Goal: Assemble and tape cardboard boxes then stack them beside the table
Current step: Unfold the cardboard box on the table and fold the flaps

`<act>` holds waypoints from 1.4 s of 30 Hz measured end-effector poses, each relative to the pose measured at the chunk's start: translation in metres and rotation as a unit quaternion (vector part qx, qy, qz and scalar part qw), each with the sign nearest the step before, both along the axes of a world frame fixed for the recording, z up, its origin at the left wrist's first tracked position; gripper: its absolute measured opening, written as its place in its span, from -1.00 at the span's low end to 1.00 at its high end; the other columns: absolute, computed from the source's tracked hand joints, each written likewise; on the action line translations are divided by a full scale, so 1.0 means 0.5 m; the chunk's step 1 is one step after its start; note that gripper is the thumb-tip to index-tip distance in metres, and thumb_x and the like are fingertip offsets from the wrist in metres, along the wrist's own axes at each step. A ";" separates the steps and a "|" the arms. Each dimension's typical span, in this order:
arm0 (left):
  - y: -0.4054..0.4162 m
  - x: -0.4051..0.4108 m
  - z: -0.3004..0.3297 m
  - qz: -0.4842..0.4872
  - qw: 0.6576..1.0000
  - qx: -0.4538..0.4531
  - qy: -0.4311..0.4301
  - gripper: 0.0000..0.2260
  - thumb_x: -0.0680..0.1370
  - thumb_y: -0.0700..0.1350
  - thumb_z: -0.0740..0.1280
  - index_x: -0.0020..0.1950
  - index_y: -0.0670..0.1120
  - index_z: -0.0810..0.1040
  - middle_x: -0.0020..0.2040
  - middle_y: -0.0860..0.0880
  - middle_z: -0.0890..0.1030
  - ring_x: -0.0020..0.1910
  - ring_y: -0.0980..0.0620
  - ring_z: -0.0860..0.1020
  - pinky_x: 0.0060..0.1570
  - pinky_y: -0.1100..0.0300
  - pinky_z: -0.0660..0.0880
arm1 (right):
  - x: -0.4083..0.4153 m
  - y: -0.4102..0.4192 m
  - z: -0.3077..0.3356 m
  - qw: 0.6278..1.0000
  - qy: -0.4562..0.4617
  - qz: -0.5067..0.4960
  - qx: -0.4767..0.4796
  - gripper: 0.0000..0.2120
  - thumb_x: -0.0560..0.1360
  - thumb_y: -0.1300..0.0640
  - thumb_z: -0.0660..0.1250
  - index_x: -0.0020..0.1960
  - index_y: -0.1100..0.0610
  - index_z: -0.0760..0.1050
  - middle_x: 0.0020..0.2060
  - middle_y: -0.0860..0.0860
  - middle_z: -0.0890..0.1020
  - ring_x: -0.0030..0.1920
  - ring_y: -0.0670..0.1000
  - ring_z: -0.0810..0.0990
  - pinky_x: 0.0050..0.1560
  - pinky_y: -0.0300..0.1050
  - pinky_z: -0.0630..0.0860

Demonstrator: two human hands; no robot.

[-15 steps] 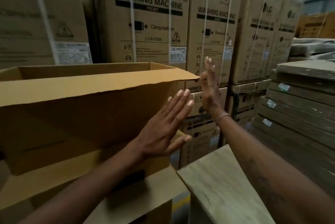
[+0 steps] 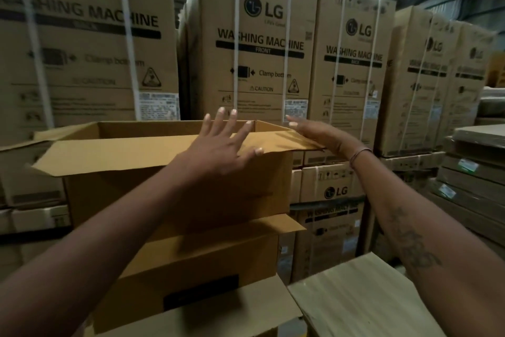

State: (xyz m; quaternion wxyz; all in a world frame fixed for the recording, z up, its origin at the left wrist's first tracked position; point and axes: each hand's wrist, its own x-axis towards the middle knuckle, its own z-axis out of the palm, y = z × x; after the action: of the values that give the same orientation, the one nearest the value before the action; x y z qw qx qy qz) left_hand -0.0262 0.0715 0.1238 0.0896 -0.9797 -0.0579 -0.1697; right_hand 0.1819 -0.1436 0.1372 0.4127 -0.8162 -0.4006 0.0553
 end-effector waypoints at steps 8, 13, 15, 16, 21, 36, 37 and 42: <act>0.042 0.033 -0.062 0.007 0.998 0.016 0.055 -0.15 0.47 0.53 -0.22 0.68 0.18 -0.24 0.68 -0.09 -0.32 0.62 -0.16 -0.40 0.55 -0.31 -0.36 | -0.024 0.106 0.014 0.976 -0.115 0.028 -0.185 -0.09 0.43 -0.50 0.36 0.65 -0.30 0.07 0.69 -0.01 0.02 0.66 0.21 0.04 0.58 0.32 0.12; 0.073 0.031 -0.078 -0.014 0.999 -0.006 -0.031 -0.08 0.50 0.57 -0.24 0.71 0.03 -0.07 0.71 -0.06 -0.13 0.68 -0.08 -0.22 0.61 -0.19 -0.28 | -0.063 0.190 0.000 0.968 -0.198 0.027 -0.150 -0.25 0.55 -0.43 0.25 0.62 -0.10 0.27 0.63 0.08 0.26 0.63 0.22 0.13 0.60 0.26 0.07; 0.104 0.027 -0.069 0.013 0.998 0.000 -0.061 -0.16 0.57 0.50 -0.08 0.71 0.01 -0.02 0.71 -0.06 -0.05 0.68 -0.06 -0.14 0.63 -0.16 -0.22 | -0.059 0.205 -0.003 0.972 -0.194 0.019 -0.134 -0.22 0.50 -0.42 0.33 0.56 0.00 0.36 0.49 0.07 0.44 0.47 0.16 0.37 0.39 0.09 0.34; 0.127 0.024 -0.063 0.033 0.997 0.006 -0.069 -0.15 0.57 0.50 -0.01 0.70 0.00 0.01 0.71 -0.06 0.01 0.69 -0.07 -0.10 0.63 -0.16 -0.19 | -0.057 0.208 -0.001 0.972 -0.192 0.019 -0.138 -0.21 0.46 -0.42 0.39 0.51 0.04 0.42 0.39 0.06 0.50 0.37 0.13 0.45 0.25 0.03 0.41; 0.226 -0.017 -0.024 0.120 0.989 0.012 -0.082 -0.07 0.25 0.70 -0.05 0.13 -0.03 0.55 0.07 -0.06 0.65 -0.01 0.01 0.60 0.08 0.05 0.52 | -0.041 0.220 0.007 0.967 -0.197 0.043 -0.158 -0.48 0.39 -0.30 0.55 0.10 0.06 0.57 0.01 0.00 0.60 0.02 0.05 0.54 -0.02 -0.03 0.45; 0.279 0.020 -0.069 -0.002 0.948 0.104 -0.301 -0.41 0.38 0.48 0.31 -0.27 -0.07 0.39 -0.42 0.00 0.37 -0.48 0.08 0.26 -0.26 0.13 0.23 | -0.092 0.290 -0.010 0.958 -0.255 0.037 -0.123 -0.69 0.52 0.12 0.52 0.14 -0.16 0.49 0.03 -0.16 0.58 0.14 -0.05 0.56 0.30 0.08 0.54; 0.279 0.026 -0.066 -0.003 0.946 0.105 -0.306 -0.40 0.39 0.50 0.25 -0.24 -0.07 0.41 -0.40 -0.02 0.41 -0.46 0.06 0.31 -0.20 0.08 0.27 | -0.091 0.287 -0.012 0.958 -0.261 0.023 -0.116 -0.68 0.52 0.11 0.52 0.13 -0.18 0.48 0.03 -0.16 0.58 0.15 -0.04 0.56 0.33 0.14 0.53; 0.244 0.060 -0.036 0.001 0.949 0.102 -0.298 -0.46 0.47 0.45 0.34 -0.04 -0.04 0.48 -0.14 -0.09 0.61 -0.21 -0.04 0.49 -0.04 0.00 0.22 | -0.087 0.237 0.008 0.940 -0.325 -0.043 -0.092 -0.70 0.54 0.09 0.49 0.12 -0.17 0.44 -0.01 -0.16 0.56 0.11 -0.03 0.53 0.40 0.29 0.43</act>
State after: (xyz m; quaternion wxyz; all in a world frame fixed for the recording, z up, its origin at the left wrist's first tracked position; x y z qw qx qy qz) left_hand 0.0038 0.1933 0.1060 0.1674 -0.8702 -0.0657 -0.4587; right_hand 0.1385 -0.0249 0.1414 0.1846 -0.8406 -0.4708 -0.1941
